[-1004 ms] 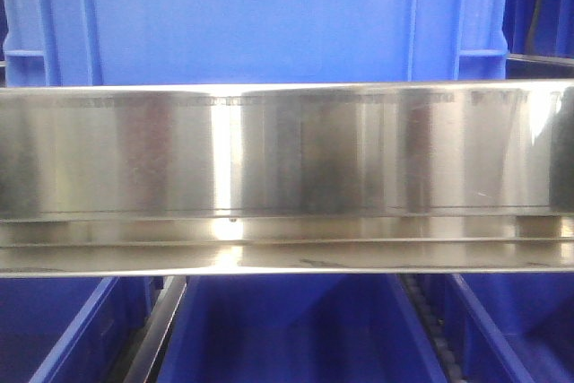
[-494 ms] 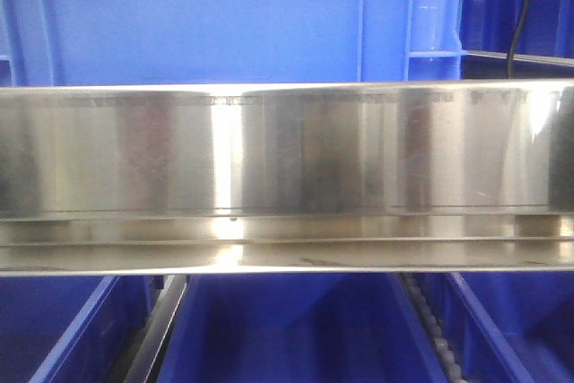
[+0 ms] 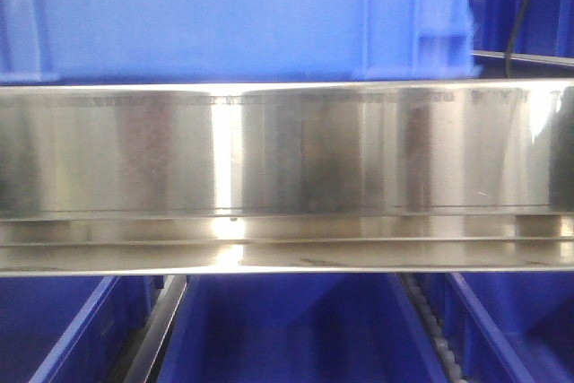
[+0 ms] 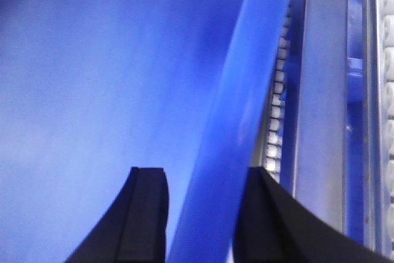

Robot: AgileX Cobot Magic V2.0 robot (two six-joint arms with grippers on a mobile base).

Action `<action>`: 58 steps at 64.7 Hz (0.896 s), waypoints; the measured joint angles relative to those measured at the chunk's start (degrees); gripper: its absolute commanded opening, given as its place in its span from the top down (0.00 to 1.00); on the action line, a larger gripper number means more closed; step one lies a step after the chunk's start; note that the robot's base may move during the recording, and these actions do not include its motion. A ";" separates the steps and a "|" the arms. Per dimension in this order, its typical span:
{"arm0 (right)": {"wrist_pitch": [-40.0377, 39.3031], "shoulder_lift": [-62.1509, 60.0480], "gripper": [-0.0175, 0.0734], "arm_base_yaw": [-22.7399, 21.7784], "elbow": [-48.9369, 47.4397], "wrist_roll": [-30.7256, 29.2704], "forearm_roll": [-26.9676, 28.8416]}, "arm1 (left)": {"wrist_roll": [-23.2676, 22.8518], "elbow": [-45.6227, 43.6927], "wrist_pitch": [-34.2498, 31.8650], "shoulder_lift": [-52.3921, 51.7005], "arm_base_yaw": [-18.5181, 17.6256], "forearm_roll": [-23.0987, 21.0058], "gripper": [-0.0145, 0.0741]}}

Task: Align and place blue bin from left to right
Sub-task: 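Close both grippers on opposite side walls of the blue bin, then pull the gripped blue bin off the shelf toward the robot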

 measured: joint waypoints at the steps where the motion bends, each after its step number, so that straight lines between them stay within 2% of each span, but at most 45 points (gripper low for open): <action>1: 0.18 -0.18 0.88 0.02 -0.56 0.00 0.05 | -0.14 0.11 0.08 -0.37 0.00 -0.08 0.96; 18: 1.51 -3.71 0.88 0.39 -7.83 -0.47 0.65 | -1.39 0.11 -0.22 -8.37 -0.12 -1.02 0.96; 30: 1.93 -5.85 0.88 0.48 -9.34 -0.71 1.61 | -1.67 0.11 -0.22 -12.32 -0.24 -1.80 0.96; 58: 2.20 -6.59 0.88 0.61 -9.58 -0.76 2.01 | -1.98 0.11 0.01 -13.64 -0.24 -2.06 0.96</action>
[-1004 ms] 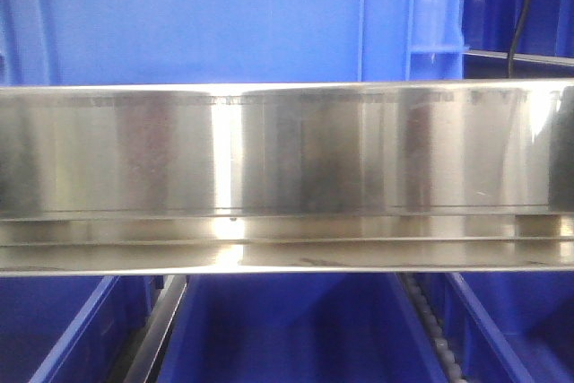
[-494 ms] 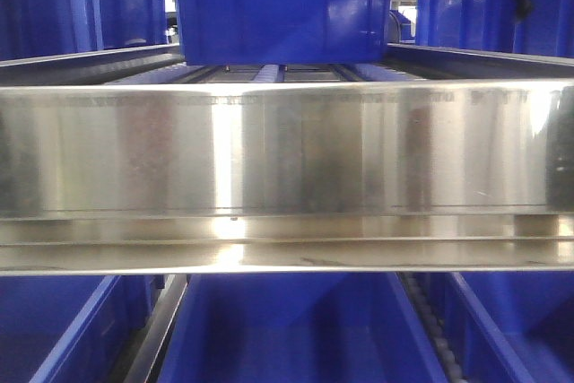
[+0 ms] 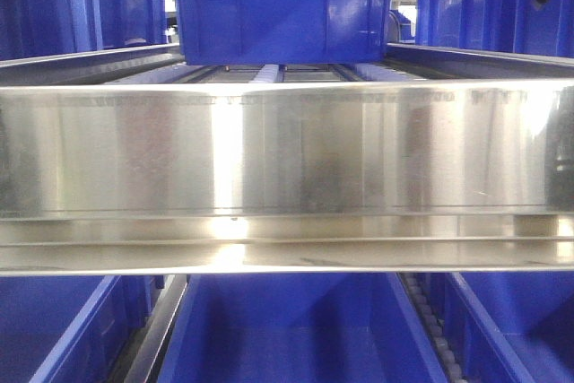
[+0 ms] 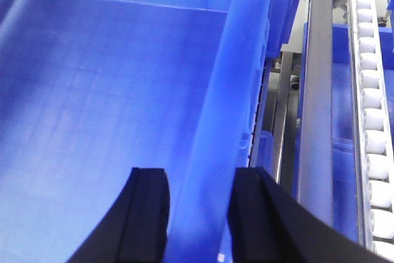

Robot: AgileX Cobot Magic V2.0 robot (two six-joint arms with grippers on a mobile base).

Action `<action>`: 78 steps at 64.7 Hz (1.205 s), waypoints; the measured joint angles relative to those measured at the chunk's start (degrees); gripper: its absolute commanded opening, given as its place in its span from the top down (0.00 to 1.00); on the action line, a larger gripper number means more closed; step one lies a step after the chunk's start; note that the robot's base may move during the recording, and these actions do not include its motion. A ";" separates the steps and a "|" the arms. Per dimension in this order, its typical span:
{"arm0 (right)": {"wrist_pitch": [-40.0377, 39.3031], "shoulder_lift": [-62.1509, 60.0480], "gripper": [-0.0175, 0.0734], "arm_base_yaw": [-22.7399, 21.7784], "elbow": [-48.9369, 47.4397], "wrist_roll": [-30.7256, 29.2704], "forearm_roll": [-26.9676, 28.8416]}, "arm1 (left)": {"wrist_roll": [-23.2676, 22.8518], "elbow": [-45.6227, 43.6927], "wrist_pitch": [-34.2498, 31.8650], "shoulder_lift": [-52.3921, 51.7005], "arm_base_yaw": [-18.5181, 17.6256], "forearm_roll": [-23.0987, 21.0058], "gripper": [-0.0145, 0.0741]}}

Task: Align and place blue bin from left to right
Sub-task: 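Pull the gripped blue bin off the shelf toward the robot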

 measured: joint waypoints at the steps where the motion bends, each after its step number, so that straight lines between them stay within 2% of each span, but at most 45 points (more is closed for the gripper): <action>1: 0.00 0.00 0.88 0.00 0.00 0.00 0.00 | -0.09 0.00 0.00 0.00 0.00 0.00 0.96; 32: -0.12 0.00 0.88 0.00 0.00 -0.09 0.00 | -0.09 0.00 0.00 0.00 0.00 0.00 0.96; 78: -6.22 0.00 0.88 0.00 0.00 -0.46 -0.34 | -0.09 0.00 -0.10 0.00 0.00 0.69 0.96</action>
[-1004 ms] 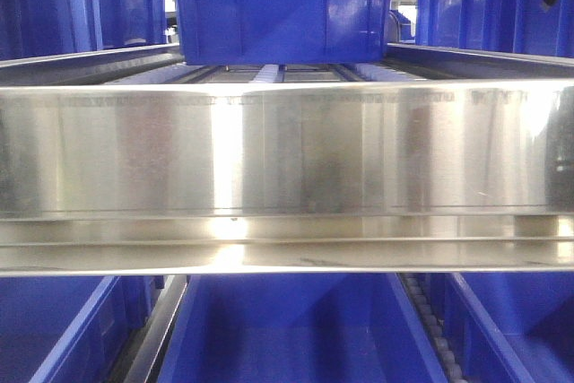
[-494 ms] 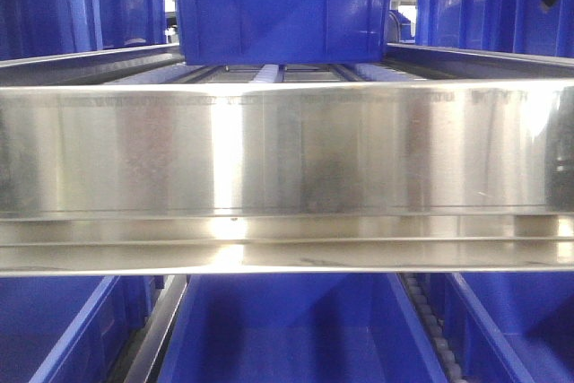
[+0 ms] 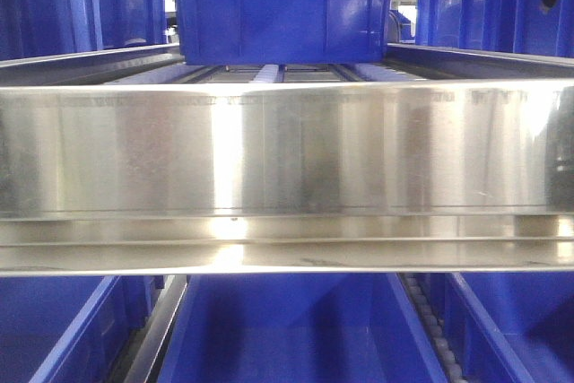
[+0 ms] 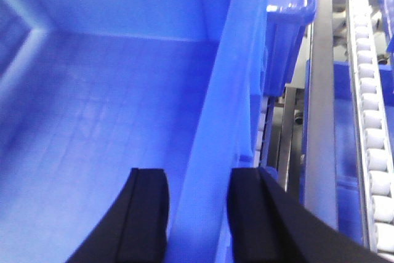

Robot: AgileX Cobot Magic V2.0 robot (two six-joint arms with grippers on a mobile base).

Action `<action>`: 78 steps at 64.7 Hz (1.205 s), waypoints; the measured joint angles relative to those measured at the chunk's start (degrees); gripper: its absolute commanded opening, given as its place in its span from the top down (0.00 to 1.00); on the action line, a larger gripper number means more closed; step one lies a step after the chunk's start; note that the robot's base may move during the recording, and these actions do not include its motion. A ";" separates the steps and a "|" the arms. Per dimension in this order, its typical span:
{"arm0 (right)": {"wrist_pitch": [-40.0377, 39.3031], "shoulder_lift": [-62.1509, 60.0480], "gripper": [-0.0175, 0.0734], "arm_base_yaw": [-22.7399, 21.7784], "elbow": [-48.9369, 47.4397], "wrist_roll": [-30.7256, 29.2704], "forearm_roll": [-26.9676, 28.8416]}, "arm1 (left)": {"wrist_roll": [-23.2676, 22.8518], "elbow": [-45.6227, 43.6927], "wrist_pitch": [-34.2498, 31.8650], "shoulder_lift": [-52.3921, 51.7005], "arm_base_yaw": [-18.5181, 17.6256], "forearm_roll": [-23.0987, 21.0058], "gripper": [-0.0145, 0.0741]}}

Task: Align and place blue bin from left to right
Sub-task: 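Pull the gripped blue bin off the shelf toward the robot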

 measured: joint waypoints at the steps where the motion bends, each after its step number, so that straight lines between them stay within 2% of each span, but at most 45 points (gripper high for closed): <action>1: 0.00 0.00 0.88 0.00 0.00 0.00 0.00 | 0.00 0.00 0.00 0.00 0.00 0.00 0.96; 78: -1.50 0.21 0.88 0.00 0.00 0.00 -0.14 | 0.00 0.00 0.00 0.00 0.00 0.22 0.96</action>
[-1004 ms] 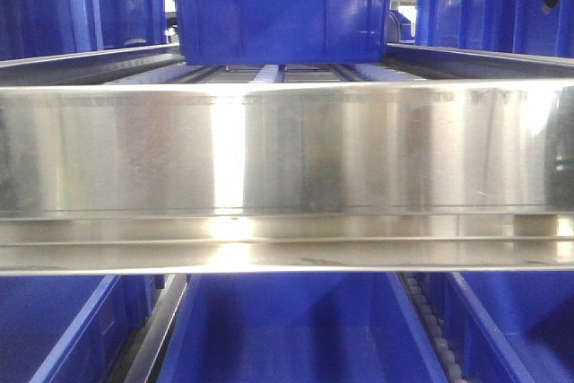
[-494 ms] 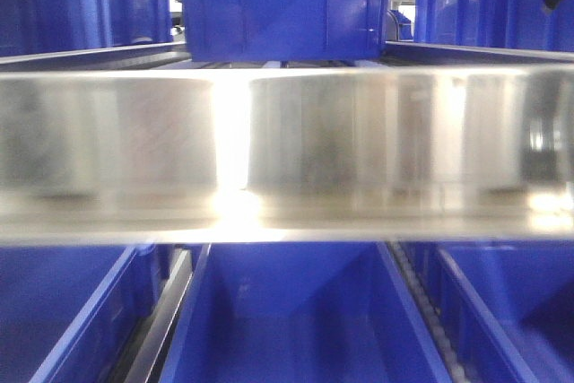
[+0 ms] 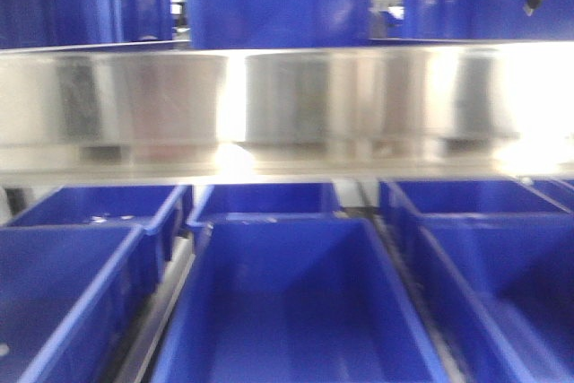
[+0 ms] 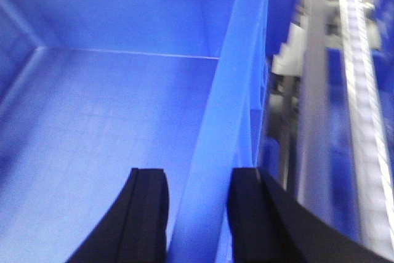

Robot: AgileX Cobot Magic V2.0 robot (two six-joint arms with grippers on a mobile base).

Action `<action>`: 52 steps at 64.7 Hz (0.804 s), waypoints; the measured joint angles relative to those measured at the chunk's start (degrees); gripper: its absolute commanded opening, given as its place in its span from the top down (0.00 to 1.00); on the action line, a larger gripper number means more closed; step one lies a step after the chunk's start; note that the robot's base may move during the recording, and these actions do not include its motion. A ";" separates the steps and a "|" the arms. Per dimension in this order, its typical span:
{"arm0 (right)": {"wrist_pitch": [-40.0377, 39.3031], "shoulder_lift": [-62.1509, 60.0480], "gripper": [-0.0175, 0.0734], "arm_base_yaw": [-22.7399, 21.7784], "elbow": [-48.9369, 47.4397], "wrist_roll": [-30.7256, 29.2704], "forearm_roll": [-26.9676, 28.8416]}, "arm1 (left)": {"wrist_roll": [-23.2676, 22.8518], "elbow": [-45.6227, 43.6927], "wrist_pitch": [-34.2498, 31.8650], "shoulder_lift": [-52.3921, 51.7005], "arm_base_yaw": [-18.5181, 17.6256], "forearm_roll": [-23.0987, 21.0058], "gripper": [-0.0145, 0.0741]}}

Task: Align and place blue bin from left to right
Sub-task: 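Pull the gripped blue bin off the shelf toward the robot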

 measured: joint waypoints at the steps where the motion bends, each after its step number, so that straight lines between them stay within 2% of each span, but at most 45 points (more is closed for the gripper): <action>1: 0.00 0.00 0.88 0.00 0.00 0.00 0.00 | 0.00 0.00 0.00 0.00 0.00 0.00 0.96; 52: -0.11 0.00 0.88 0.00 0.00 0.00 0.00 | 0.00 0.00 0.00 0.00 0.00 0.00 0.96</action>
